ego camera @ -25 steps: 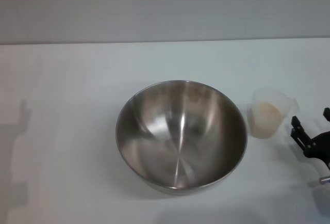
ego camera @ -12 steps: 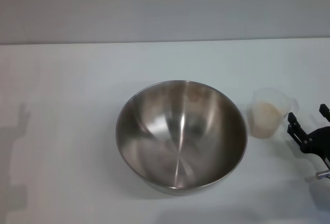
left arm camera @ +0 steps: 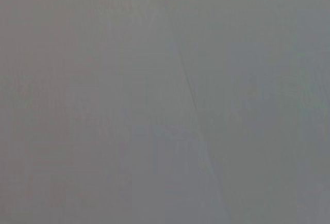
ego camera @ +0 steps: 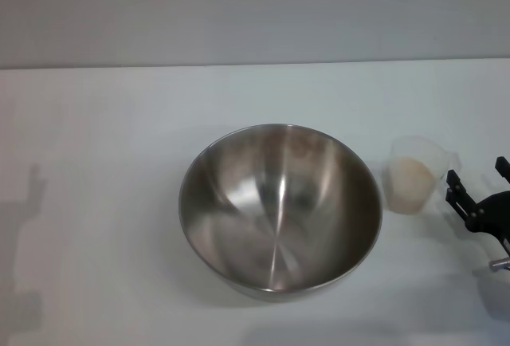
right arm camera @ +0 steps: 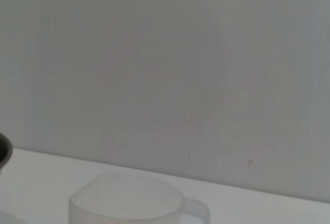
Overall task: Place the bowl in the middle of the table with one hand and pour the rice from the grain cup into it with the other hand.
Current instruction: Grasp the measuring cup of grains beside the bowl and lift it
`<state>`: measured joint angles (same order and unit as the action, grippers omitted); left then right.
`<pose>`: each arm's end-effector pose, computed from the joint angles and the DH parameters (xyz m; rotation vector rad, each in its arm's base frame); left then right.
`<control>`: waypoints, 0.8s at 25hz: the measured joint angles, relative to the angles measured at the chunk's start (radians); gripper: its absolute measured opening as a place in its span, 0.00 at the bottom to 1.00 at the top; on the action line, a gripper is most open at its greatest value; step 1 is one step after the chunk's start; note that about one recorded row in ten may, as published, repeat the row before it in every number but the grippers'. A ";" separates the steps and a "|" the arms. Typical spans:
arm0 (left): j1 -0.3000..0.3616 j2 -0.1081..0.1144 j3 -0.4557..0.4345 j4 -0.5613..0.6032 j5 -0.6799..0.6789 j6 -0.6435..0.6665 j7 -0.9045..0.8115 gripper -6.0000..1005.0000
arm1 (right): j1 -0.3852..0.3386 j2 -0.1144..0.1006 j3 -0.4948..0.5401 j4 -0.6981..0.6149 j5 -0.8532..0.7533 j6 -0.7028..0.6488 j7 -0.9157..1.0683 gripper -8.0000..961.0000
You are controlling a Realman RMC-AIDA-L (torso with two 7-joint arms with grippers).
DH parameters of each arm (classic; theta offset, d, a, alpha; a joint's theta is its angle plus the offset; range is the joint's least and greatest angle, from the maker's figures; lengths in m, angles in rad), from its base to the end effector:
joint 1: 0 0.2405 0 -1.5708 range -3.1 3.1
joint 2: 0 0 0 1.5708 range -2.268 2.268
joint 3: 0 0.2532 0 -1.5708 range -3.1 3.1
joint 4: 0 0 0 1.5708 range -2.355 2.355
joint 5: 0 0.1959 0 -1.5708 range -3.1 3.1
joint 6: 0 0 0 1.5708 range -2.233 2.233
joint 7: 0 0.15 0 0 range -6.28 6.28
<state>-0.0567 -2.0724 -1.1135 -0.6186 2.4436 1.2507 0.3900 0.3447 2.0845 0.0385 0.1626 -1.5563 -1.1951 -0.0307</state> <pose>-0.3164 0.2650 0.0369 -1.3019 -0.2440 -0.4939 0.3478 0.2746 -0.0347 -1.7030 0.5300 0.4680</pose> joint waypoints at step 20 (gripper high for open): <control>-0.011 0.000 0.012 0.055 0.000 0.004 -0.048 0.83 | 0.040 0.000 0.018 -0.015 0.001 0.033 0.000 0.80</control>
<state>-0.0676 -2.0724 -1.1018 -0.5635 2.4437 1.2549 0.3420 0.3851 2.0847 0.0562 0.1477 -1.5552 -1.1620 -0.0307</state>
